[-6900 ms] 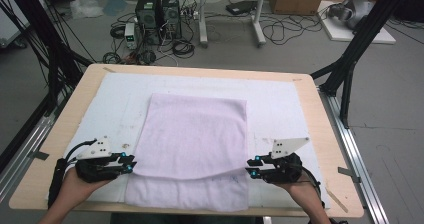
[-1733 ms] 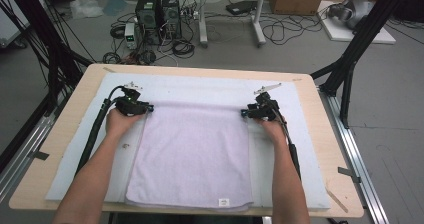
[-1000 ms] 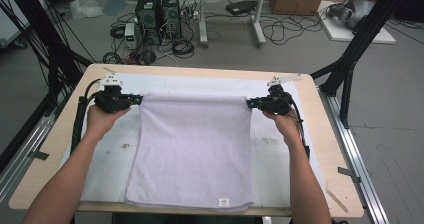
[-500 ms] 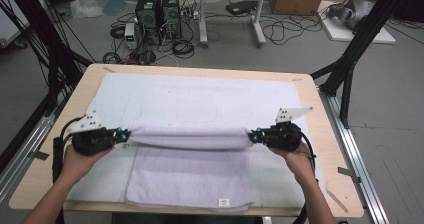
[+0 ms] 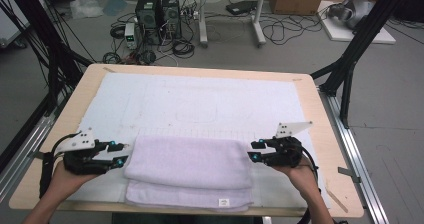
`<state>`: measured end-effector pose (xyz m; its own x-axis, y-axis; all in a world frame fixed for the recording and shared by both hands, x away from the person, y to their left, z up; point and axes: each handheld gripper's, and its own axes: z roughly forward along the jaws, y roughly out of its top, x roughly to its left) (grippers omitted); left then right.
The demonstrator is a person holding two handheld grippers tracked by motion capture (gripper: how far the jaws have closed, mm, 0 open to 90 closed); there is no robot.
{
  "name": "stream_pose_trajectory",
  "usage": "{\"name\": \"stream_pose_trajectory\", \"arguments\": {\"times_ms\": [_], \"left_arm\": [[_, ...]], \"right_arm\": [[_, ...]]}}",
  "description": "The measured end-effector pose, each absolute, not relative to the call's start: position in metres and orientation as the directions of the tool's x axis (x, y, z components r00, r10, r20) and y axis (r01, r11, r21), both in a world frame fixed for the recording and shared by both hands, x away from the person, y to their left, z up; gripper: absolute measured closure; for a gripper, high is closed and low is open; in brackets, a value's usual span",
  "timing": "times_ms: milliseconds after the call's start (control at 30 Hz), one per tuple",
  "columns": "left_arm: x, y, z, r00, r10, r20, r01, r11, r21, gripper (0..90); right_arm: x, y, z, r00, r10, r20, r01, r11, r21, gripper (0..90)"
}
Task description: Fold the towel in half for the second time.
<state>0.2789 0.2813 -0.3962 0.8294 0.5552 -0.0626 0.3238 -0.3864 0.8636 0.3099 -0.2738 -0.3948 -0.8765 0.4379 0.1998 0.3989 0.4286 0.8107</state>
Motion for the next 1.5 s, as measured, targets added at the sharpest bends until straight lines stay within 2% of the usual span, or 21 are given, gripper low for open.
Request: {"name": "stream_pose_trajectory", "arguments": {"times_ms": [133,333,400,467,500,567,733,933,1100,1133,1167,1233,1333,1500], "left_arm": [[0.308,0.269,-0.408,0.787,0.613,-0.066,0.378,-0.395,0.837,49.1],[0.340,0.251,-0.432,0.750,0.654,-0.099,0.473,-0.426,0.772,41.9],[0.345,0.247,-0.440,0.744,0.658,-0.115,0.510,-0.448,0.734,42.4],[0.344,0.246,-0.442,0.760,0.635,-0.137,0.503,-0.442,0.743,53.1],[0.343,0.246,-0.441,0.773,0.618,-0.144,0.495,-0.445,0.746,68.5],[0.341,0.243,-0.437,0.775,0.621,-0.120,0.483,-0.458,0.747,79.2],[0.354,0.240,-0.418,0.739,0.670,-0.076,0.449,-0.405,0.797,82.3],[0.402,0.233,-0.386,0.681,0.732,-0.028,0.415,-0.354,0.838,82.3],[0.439,0.230,-0.365,0.648,0.761,-0.016,0.394,-0.317,0.863,82.2],[0.446,0.230,-0.364,0.643,0.766,-0.002,0.390,-0.325,0.861,80.9],[0.451,0.230,-0.364,0.634,0.773,0.010,0.394,-0.333,0.857,76.2],[0.456,0.231,-0.367,0.601,0.799,-0.005,0.427,-0.316,0.847,59.6],[0.454,0.238,-0.374,0.616,0.787,-0.024,0.458,-0.333,0.824,52.7],[0.438,0.242,-0.385,0.652,0.756,-0.048,0.454,-0.339,0.824,53.0]], "right_arm": [[0.333,-0.268,-0.408,-0.843,0.511,0.169,0.433,0.458,0.776,44.1],[0.352,-0.262,-0.428,-0.821,0.540,0.183,0.485,0.493,0.722,41.9],[0.355,-0.259,-0.434,-0.823,0.537,0.186,0.494,0.514,0.702,45.7],[0.357,-0.257,-0.439,-0.833,0.511,0.211,0.498,0.529,0.687,60.1],[0.357,-0.254,-0.442,-0.841,0.495,0.217,0.492,0.535,0.687,66.7],[0.356,-0.252,-0.441,-0.852,0.478,0.213,0.475,0.537,0.697,81.4],[0.370,-0.251,-0.424,-0.839,0.519,0.162,0.461,0.522,0.717,83.8],[0.408,-0.250,-0.381,-0.804,0.593,0.051,0.421,0.507,0.752,83.8],[0.445,-0.253,-0.355,-0.763,0.646,0.016,0.424,0.482,0.767,82.8],[0.451,-0.254,-0.352,-0.752,0.659,0.016,0.428,0.469,0.773,80.3],[0.457,-0.255,-0.351,-0.739,0.673,0.005,0.427,0.462,0.777,74.2],[0.463,-0.259,-0.354,-0.698,0.716,0.016,0.455,0.425,0.783,68.6],[0.464,-0.264,-0.367,-0.697,0.713,0.070,0.487,0.400,0.777,63.8],[0.452,-0.262,-0.388,-0.730,0.676,0.101,0.494,0.420,0.761,61.2]]}}
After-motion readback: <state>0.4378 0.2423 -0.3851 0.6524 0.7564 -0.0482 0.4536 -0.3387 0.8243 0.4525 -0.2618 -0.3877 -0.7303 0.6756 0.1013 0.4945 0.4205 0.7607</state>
